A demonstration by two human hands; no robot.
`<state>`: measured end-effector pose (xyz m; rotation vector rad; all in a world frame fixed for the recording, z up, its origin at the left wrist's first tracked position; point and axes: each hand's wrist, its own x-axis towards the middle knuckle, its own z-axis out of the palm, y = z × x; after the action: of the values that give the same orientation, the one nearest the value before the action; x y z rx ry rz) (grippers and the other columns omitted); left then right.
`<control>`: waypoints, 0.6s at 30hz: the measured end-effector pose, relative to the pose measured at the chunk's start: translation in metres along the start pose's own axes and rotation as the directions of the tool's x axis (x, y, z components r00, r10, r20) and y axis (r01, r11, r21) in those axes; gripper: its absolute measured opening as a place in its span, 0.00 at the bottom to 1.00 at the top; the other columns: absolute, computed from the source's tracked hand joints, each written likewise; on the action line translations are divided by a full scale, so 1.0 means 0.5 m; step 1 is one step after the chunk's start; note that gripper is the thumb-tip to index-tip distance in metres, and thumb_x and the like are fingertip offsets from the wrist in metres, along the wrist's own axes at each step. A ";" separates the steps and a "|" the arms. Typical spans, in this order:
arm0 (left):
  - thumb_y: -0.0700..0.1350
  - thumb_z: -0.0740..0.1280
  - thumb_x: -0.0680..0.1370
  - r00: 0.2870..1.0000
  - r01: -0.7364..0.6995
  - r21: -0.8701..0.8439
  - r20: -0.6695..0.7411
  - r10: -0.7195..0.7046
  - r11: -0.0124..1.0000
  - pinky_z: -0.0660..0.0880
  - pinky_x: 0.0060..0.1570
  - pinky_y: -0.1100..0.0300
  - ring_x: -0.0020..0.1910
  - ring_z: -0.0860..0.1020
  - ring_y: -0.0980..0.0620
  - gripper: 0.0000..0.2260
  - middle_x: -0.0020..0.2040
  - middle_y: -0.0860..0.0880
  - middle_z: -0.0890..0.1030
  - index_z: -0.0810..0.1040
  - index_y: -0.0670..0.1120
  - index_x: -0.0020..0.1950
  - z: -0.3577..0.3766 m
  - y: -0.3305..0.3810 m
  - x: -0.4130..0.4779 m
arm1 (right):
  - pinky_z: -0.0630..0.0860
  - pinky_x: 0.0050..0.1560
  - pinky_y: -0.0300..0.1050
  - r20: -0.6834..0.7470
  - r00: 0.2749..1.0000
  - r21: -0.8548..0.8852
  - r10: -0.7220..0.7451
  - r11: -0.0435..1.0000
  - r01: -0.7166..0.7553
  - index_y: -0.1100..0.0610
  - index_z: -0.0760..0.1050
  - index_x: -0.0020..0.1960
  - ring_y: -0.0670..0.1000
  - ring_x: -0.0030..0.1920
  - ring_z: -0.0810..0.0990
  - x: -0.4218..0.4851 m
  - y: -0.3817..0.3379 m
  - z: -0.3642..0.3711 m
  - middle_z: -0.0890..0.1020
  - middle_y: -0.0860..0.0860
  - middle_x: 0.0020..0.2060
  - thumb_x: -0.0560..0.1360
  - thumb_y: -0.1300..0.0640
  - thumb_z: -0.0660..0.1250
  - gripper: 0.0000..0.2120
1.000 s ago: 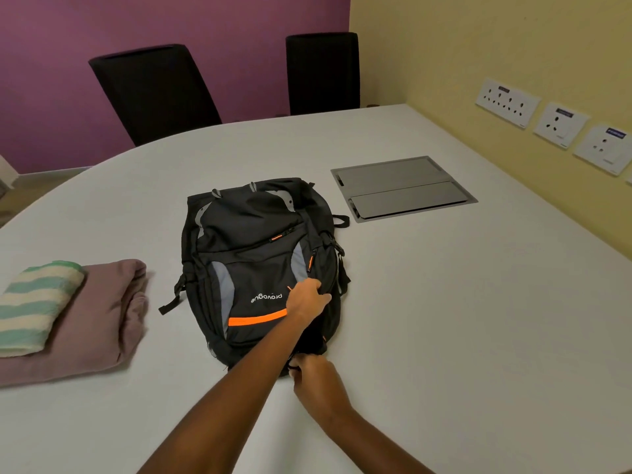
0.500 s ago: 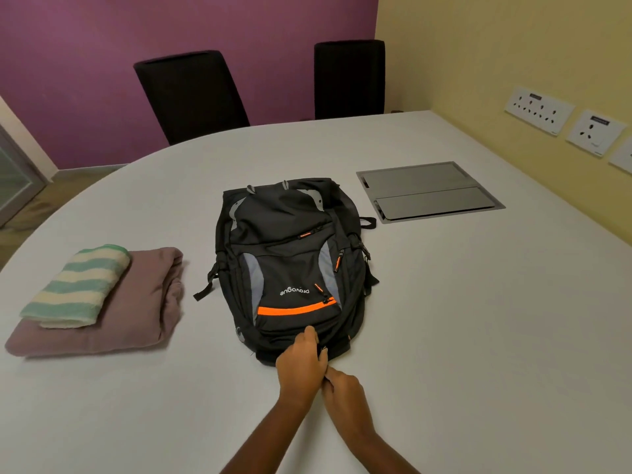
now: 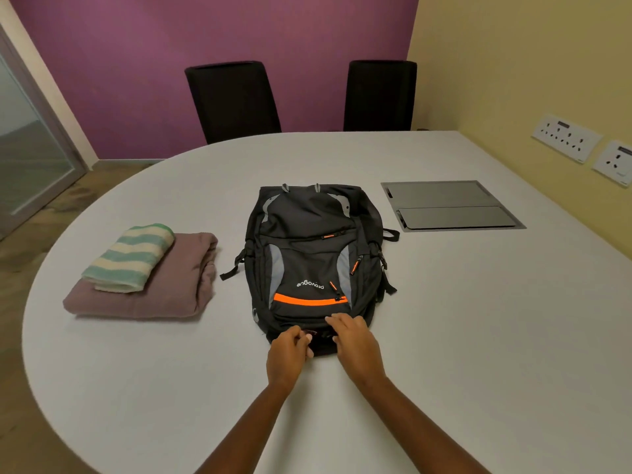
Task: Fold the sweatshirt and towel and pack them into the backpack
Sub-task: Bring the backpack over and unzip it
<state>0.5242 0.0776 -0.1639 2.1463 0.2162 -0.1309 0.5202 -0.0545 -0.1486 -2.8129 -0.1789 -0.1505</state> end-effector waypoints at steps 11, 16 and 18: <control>0.48 0.69 0.74 0.972 0.232 -0.217 0.028 -0.232 0.948 0.79 0.49 0.49 0.44 0.81 0.44 0.08 0.41 0.46 0.81 0.74 0.45 0.42 0.007 -0.002 0.008 | 0.72 0.51 0.46 0.117 0.992 -0.067 0.044 0.997 -0.037 0.59 0.73 0.62 0.56 0.58 0.72 0.017 0.000 0.020 0.75 0.55 0.59 0.78 0.63 0.58 0.14; 0.39 0.70 0.73 0.981 0.186 -0.189 -0.011 -0.192 0.964 0.77 0.44 0.50 0.32 0.77 0.48 0.12 0.30 0.49 0.77 0.70 0.47 0.33 0.003 0.000 0.014 | 0.75 0.37 0.43 0.066 0.998 -0.065 0.015 0.998 -0.011 0.57 0.80 0.49 0.54 0.45 0.79 0.022 -0.001 0.015 0.81 0.54 0.46 0.67 0.61 0.74 0.11; 0.38 0.69 0.73 0.986 0.158 -0.179 -0.027 -0.165 0.971 0.77 0.42 0.51 0.29 0.74 0.50 0.12 0.28 0.49 0.76 0.70 0.46 0.32 -0.002 0.002 0.014 | 0.68 0.21 0.34 0.101 0.995 -0.156 0.003 0.988 0.013 0.51 0.80 0.32 0.47 0.28 0.77 0.027 0.000 0.009 0.79 0.47 0.28 0.45 0.58 0.84 0.19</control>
<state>0.5313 0.0787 -0.1640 1.9554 0.4125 -0.1548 0.5337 -0.0516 -0.1510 -2.9790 -0.2060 -0.0239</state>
